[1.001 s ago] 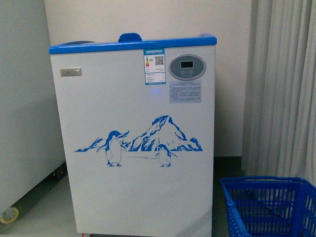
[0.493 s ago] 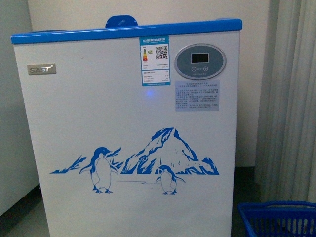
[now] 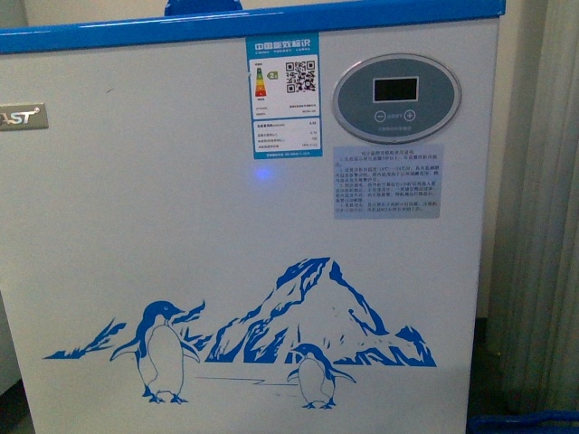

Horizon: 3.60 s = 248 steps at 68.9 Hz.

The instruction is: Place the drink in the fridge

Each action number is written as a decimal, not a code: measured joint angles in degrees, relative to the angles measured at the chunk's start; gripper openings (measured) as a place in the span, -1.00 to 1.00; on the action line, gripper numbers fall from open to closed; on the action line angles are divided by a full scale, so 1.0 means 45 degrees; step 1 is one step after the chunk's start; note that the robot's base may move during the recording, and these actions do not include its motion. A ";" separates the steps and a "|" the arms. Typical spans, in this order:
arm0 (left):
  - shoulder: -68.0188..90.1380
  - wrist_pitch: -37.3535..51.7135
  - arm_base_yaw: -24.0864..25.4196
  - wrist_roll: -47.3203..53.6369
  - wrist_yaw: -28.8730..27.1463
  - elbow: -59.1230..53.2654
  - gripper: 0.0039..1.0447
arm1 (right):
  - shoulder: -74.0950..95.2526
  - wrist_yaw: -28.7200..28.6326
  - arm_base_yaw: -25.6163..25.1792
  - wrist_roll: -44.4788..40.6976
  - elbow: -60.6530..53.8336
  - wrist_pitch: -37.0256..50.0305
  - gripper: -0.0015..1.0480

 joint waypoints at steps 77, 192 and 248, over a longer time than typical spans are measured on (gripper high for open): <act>0.0000 0.0000 0.0000 -0.0005 0.0010 0.0000 0.85 | 3.2586 -0.1768 -0.4794 -0.9491 1.0715 0.9136 0.85; 0.0000 0.0000 0.0000 -0.0005 0.0010 0.0000 0.85 | 1.4528 -0.4775 -0.4299 -0.0068 0.6329 0.5610 -0.23; 0.0000 0.0000 0.0000 -0.0005 0.0010 0.0000 0.85 | 0.2390 -0.3623 -0.1753 0.2215 0.4867 0.3123 -0.23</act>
